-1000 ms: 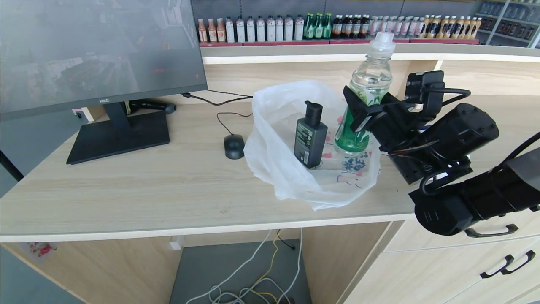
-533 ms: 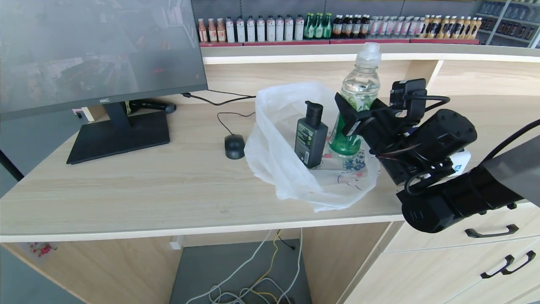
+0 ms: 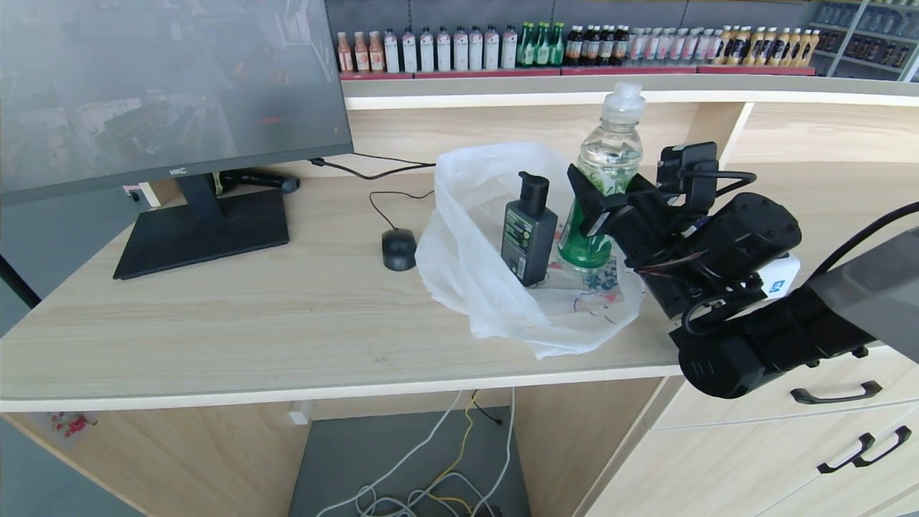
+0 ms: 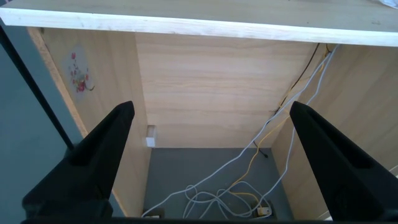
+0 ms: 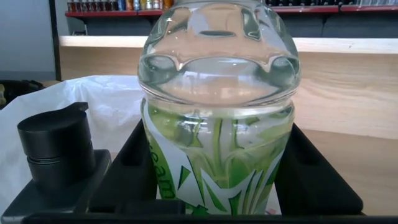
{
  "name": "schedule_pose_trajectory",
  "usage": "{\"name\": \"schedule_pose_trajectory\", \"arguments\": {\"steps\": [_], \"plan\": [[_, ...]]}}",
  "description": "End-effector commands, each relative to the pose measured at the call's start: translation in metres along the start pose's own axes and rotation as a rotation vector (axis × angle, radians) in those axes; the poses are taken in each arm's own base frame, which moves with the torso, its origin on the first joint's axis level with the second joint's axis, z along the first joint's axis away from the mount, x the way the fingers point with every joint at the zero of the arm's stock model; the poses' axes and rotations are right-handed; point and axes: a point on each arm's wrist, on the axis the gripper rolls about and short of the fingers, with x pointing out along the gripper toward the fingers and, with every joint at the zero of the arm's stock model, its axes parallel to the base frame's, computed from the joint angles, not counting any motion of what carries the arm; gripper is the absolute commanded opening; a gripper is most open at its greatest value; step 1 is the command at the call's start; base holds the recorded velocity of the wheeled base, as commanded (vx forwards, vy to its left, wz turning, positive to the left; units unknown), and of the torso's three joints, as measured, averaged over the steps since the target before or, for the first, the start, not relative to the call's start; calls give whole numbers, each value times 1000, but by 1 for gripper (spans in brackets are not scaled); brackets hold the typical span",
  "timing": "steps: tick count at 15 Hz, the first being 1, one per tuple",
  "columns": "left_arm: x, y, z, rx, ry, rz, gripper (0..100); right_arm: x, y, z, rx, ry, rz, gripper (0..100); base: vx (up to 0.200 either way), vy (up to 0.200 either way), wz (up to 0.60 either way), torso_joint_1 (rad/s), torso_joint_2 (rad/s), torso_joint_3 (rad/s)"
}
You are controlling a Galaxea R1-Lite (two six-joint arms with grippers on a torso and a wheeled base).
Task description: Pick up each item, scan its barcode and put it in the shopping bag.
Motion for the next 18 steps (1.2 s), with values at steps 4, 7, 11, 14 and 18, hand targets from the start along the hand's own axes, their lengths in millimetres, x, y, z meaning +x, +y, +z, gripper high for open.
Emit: {"name": "schedule_pose_trajectory", "arguments": {"steps": [4,7,11,14,18], "plan": [[0,0,0,0,0,0,100,-1,0,-2,0,12,1,0,0,0,0,0,0,0],[0,0,0,0,-1,0,100,-4,1,-5,-1,24,2,0,0,0,0,0,0,0],[0,0,0,0,0,0,100,-7,1,-8,-1,42,4,0,0,0,0,0,0,0],[0,0,0,0,0,0,100,-8,1,-10,-1,48,4,0,0,0,0,0,0,0],[0,0,0,0,0,0,100,-9,2,-9,4,45,7,100,0,0,0,0,0,0]]}}
